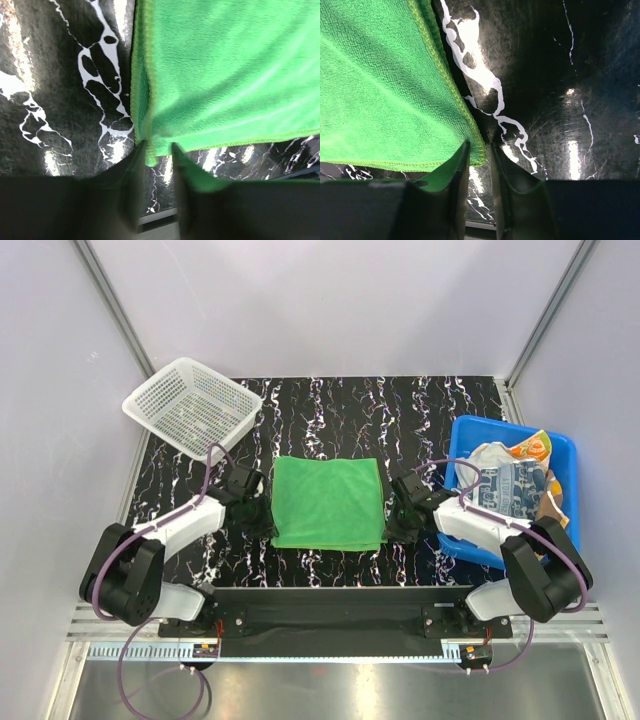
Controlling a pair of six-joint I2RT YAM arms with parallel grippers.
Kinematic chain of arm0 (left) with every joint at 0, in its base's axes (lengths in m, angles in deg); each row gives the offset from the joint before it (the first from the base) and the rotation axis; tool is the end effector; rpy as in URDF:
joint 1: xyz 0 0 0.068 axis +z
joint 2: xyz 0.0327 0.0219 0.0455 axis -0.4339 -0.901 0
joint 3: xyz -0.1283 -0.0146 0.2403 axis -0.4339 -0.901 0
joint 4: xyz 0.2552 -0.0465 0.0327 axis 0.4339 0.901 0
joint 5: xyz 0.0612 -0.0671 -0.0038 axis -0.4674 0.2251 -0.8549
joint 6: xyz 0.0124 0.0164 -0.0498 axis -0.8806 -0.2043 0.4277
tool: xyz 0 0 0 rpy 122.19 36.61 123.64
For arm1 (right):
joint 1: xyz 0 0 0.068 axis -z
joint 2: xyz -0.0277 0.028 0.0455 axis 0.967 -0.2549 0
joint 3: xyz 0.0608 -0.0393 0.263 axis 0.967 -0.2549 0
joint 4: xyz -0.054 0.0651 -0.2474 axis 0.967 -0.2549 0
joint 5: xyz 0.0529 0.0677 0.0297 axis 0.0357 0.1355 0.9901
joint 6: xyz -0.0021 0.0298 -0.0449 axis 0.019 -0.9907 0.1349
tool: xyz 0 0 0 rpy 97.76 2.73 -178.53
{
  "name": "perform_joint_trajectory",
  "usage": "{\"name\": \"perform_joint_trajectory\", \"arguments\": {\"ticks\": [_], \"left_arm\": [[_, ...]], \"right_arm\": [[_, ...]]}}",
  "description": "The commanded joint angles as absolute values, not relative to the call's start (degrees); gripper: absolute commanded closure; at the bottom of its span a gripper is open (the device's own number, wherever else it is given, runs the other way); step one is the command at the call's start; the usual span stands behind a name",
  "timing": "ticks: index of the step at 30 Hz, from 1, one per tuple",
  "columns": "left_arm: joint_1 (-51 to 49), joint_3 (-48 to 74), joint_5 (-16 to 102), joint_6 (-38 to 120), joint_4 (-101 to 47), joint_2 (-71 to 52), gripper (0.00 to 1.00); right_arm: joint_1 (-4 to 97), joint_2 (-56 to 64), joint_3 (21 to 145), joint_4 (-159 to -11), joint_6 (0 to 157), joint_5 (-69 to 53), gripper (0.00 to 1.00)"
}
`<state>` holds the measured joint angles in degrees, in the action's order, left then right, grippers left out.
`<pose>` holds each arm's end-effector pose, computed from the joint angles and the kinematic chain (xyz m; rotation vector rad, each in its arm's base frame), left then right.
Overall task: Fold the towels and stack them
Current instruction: Fold the towel
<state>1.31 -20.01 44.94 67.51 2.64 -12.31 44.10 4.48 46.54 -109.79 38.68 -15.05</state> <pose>0.2134 -0.1038 0.1658 -0.2748 2.8189 -0.5298 0.2081 0.1262 0.1558 0.3691 2.7852 0.3734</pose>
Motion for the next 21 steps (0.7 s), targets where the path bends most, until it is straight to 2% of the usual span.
{"name": "perform_joint_trajectory", "arguments": {"ticks": [1, 2, 3, 4, 5, 8, 16, 21], "left_arm": [[1.19, -19.24, 43.89, 66.84, 0.82, -13.28, 0.80], [1.11, -18.98, 43.71, 66.67, 1.34, -13.55, 0.84], [1.19, -18.54, 43.27, 66.49, 1.70, -13.81, 0.93], [1.11, -18.19, 43.18, 66.49, 1.96, -14.16, 0.97], [1.11, -17.84, 43.18, 66.41, 2.14, -14.34, 1.00], [1.19, -17.31, 43.01, 66.67, 2.75, -13.99, 1.00], [1.19, -16.52, 41.78, 66.84, 4.07, -13.55, 1.00], [1.19, -15.72, 41.25, 66.93, 4.78, -13.29, 1.00]], "right_arm": [[43.41, 5.21, 46.36, -107.32, 37.59, -15.80, 0.72], [43.33, 5.21, 46.45, -107.32, 37.59, -15.80, 0.77], [43.33, 5.30, 46.53, -107.15, 37.50, -15.80, 0.80], [43.33, 5.39, 46.45, -107.15, 37.50, -15.80, 0.82], [43.33, 5.74, 46.71, -107.15, 37.68, -15.80, 0.89], [43.33, 6.26, 47.50, -107.32, 38.20, -15.98, 1.00], [43.24, 8.99, 53.03, -111.10, 41.28, -12.39, 1.00], [42.45, 13.63, 49.98, -108.58, 39.53, -8.52, 1.00]]}}
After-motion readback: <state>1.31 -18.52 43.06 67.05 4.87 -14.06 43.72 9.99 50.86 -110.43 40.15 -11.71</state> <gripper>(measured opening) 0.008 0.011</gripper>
